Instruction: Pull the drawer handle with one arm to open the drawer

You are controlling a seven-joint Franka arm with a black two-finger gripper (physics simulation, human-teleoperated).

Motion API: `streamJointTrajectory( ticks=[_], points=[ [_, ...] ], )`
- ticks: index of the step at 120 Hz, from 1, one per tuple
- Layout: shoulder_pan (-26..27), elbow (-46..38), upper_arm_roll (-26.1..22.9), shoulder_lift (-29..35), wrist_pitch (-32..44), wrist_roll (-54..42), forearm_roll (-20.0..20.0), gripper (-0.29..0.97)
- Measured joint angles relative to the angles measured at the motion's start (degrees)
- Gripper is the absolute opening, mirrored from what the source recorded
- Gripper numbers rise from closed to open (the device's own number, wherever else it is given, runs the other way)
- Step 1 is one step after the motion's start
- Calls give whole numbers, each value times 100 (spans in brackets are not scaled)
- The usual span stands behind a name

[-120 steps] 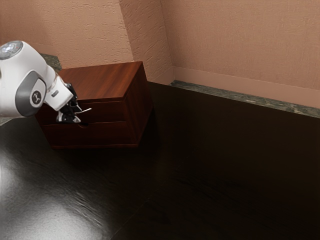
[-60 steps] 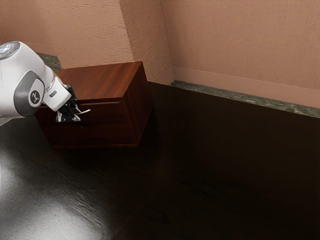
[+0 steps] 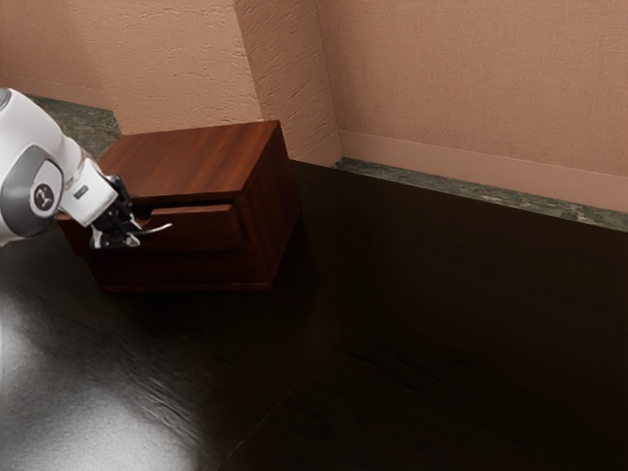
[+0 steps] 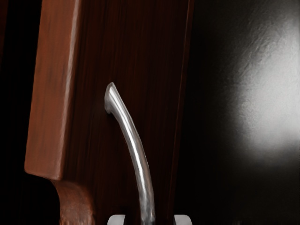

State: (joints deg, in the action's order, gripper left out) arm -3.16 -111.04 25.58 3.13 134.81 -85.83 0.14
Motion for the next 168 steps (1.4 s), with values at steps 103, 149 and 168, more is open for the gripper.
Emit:
streamJointTrajectory(
  ticks=[103,149,168],
  points=[
    [-496,-86,-387,79,9,-44,-2,6],
    [-390,-111,-403,89,-11,-36,-12,0],
    [-394,-256,-394,292,-14,-32,-14,-3]
  ],
)
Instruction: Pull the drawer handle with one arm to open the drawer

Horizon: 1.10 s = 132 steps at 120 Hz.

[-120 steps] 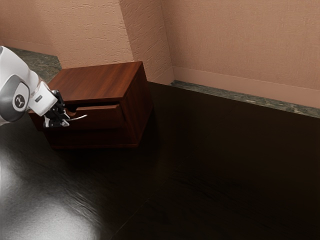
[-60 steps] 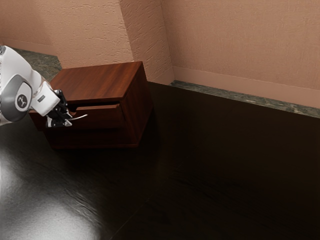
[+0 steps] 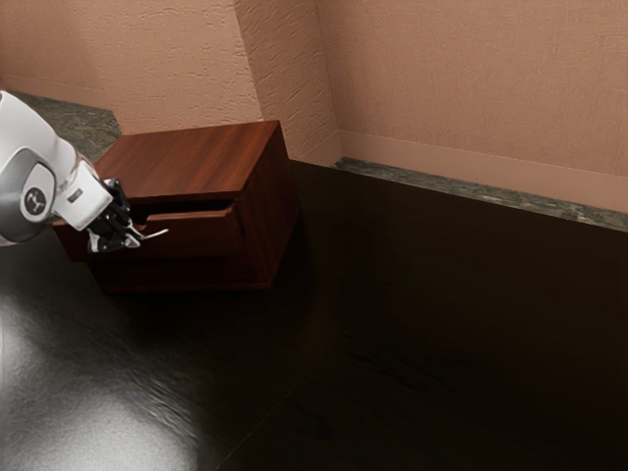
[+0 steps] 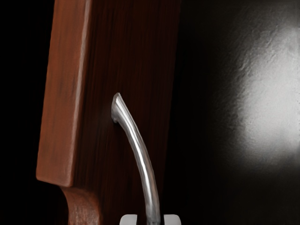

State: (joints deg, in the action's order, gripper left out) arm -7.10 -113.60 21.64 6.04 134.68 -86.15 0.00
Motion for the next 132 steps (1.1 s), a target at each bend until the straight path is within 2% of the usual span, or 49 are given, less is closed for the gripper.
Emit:
streamJointTrajectory(
  ticks=[72,132],
  points=[
    [-17,-518,-48,526,13,15,-15,-6],
    [-15,-1187,-63,1225,26,21,-81,-7]
  ],
)
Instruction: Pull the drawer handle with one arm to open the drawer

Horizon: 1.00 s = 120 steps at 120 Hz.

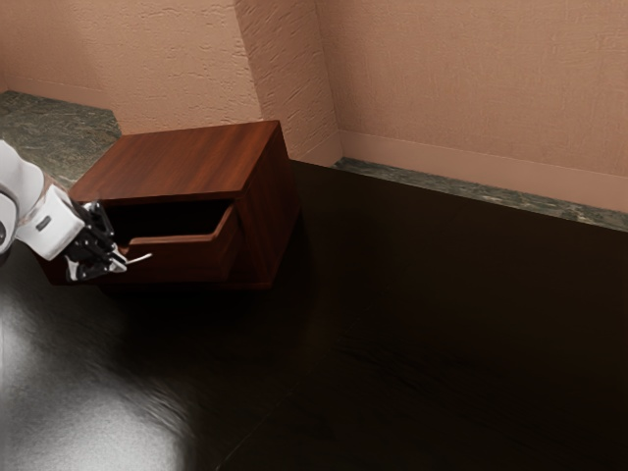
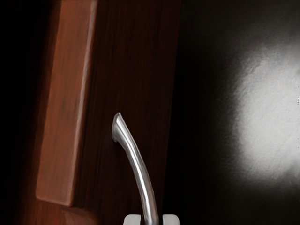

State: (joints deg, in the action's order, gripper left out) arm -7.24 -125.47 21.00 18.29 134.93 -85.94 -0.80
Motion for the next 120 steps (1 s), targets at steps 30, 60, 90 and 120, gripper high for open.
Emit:
streamJointTrajectory(
  ticks=[30,60,90,120],
  points=[
    [-12,-305,-1,335,-23,13,-86,-5],
    [-15,-508,-25,593,-88,65,-237,-5],
    [-30,-737,-28,964,-224,127,-378,-4],
    [-30,-21,-764,2223,-1362,456,-1098,12]
  ],
)
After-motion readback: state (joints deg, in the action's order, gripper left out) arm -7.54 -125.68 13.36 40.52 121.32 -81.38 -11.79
